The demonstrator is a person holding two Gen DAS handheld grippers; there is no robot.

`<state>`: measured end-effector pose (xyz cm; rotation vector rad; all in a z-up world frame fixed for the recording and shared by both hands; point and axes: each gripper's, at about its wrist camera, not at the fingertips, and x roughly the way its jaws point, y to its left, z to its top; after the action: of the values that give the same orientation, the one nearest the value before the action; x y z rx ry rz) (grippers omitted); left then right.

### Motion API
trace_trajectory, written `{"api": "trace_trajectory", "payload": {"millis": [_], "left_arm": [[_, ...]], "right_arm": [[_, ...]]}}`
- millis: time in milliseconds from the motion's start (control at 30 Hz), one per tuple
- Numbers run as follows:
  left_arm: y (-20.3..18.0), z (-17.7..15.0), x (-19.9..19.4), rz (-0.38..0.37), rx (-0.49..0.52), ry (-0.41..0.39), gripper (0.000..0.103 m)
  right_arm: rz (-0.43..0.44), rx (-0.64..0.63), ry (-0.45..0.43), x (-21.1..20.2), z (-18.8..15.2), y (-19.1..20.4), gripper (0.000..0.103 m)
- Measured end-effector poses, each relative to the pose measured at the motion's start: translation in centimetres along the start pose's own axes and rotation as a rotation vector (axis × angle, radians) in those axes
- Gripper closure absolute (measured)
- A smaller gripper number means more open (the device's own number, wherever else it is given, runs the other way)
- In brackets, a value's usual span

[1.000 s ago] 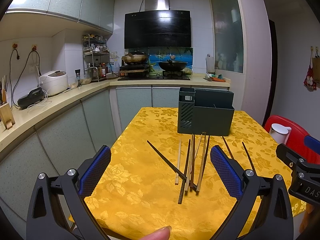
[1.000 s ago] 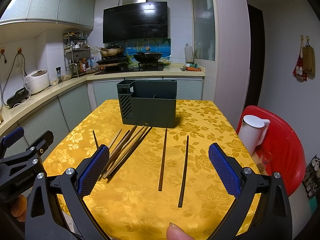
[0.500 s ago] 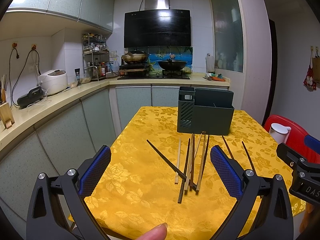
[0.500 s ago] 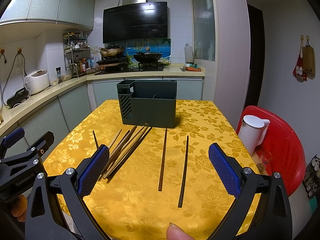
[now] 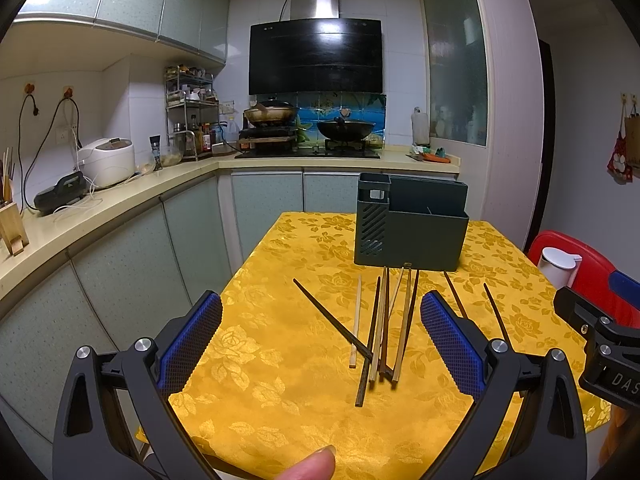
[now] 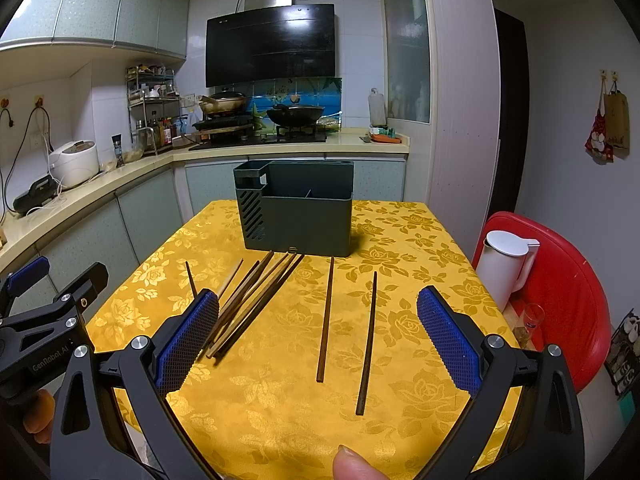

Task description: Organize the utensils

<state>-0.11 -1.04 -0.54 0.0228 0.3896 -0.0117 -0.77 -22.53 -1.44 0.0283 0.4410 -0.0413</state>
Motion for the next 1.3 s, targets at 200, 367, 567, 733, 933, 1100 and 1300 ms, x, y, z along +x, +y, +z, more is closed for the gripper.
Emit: {"api": "trace_trajectory", "payload": {"millis": [200,367,567,733,933,1100,1300], "left_arm": [[0.0,0.0,0.0,0.001,-0.001,0.0,0.007],[0.1,0.0,0.0,0.0,-0.001,0.001,0.007],[-0.5,-0.9,0.8,-0.002,0.001,0.005,0.007],[-0.4,-0.9,0.9,-0.003,0.001,0.006,0.007],[-0.5,-1.5,1.1,-0.005,0.002,0.013,0.007],[-0.4,-2.0,1.3,-0.014,0.015,0.027,0.007],[1.1,-1.1,2.2,-0.024,0.019,0.059,0.007]], "right_arm": [[0.0,0.0,0.0,0.1,0.0,0.0,0.006],[0.0,0.0,0.0,0.1,-0.1,0.0,0.006],[-0.001,0.0,0.0,0.2,-0.1,0.0,0.006],[-0.001,-0.001,0.001,0.3,-0.1,-0.1,0.006],[0.0,0.0,0.003,0.6,-0.1,0.0,0.006],[-0.001,0.001,0.013,0.8,-0.1,-0.1,0.006],[0.003,0.008,0.024,1.2,-0.4,-0.6,0.006]]}}
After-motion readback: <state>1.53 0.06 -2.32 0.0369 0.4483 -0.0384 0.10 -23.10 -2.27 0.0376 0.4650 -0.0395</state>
